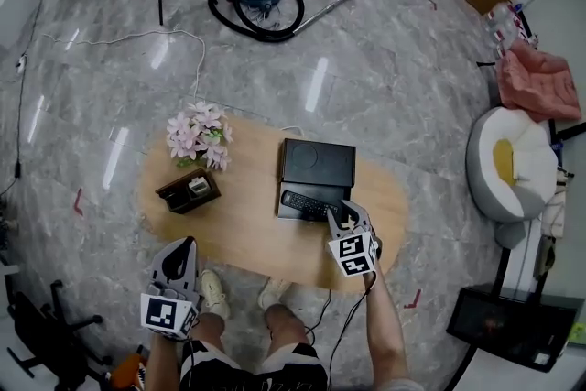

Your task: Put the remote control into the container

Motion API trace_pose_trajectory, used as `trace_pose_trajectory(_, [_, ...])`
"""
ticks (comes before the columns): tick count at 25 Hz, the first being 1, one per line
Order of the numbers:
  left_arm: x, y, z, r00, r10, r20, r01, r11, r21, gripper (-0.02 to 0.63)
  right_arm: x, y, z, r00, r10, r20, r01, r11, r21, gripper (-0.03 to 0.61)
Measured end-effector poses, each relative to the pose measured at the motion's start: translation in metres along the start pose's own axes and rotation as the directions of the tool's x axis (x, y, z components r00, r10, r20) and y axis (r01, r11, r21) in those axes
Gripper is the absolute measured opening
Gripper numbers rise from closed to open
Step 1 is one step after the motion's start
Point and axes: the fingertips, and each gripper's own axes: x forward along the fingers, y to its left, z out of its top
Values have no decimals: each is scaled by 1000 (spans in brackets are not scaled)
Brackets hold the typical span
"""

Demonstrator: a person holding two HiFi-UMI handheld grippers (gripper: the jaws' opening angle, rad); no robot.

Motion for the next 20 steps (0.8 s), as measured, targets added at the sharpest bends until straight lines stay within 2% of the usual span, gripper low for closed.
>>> trace_pose_trajectory(5, [-9,-4,31,999,-26,37,25,999,34,8,-32,6,31,996,-38,83,32,996,80,106])
trace_pose_trajectory(8, [-13,-5,49,998,-40,58,37,998,49,8,-52,8,52,988,-73,137,55,990,132,46])
trace_pose_trajectory(11, [-19,-7,67,996,-53,77,48,996,74,8,-73,10,74,979,-94,182,67,987,146,40])
trace_pose_trajectory(16, [-31,-15,91,991,-81,105,70,993,99,8,-116,7,111,950,-172,262,125,975,184,26])
trace_pose_trajectory(20, [-44,-21,106,988,-93,123,81,992,101,8,-148,13,131,927,-219,305,143,957,251,9])
